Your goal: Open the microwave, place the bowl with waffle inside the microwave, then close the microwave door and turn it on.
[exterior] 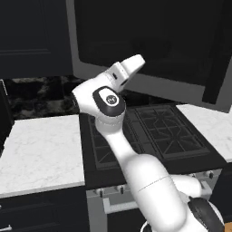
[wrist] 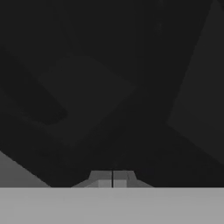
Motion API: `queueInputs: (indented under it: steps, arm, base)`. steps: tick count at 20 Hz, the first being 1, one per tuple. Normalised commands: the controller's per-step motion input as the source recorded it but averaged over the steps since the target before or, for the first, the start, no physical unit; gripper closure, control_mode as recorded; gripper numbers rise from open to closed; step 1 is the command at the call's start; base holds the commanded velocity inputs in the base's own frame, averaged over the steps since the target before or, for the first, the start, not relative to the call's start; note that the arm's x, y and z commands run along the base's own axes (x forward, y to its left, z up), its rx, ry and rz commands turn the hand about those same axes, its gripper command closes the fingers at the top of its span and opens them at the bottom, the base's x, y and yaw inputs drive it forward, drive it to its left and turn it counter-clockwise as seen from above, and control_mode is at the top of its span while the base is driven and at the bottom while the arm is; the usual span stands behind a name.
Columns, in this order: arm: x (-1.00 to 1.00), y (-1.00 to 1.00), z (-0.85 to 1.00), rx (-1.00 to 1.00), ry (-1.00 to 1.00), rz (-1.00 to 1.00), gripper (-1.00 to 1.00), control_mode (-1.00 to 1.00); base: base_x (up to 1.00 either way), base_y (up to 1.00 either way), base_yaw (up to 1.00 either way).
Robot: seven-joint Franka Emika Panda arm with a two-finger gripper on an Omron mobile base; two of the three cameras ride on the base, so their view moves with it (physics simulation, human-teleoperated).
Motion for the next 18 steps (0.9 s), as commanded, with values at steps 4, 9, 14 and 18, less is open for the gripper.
queueInputs:
  steps: [4,9,14,18]
  arm:
    - [0.78,-0.61,0.77,0.15,0.0,0.21,1.0,-1.0]
    - [0.61,-0.65,0.62,0.15,-0.02,0.33,1.0,-1.0]
    - [0.86,-0.32,-0.21,0.09,-0.04,0.47,1.0,-1.0]
    - [1.0,-0.18,-0.14,0.16,0.0,0.55,1.0,-1.0]
  base:
    - [0.0,0.0,0.0]
    - [0.0,0.0,0.0]
    - [0.0,0.0,0.0]
    - [0.0,0.0,0.0]
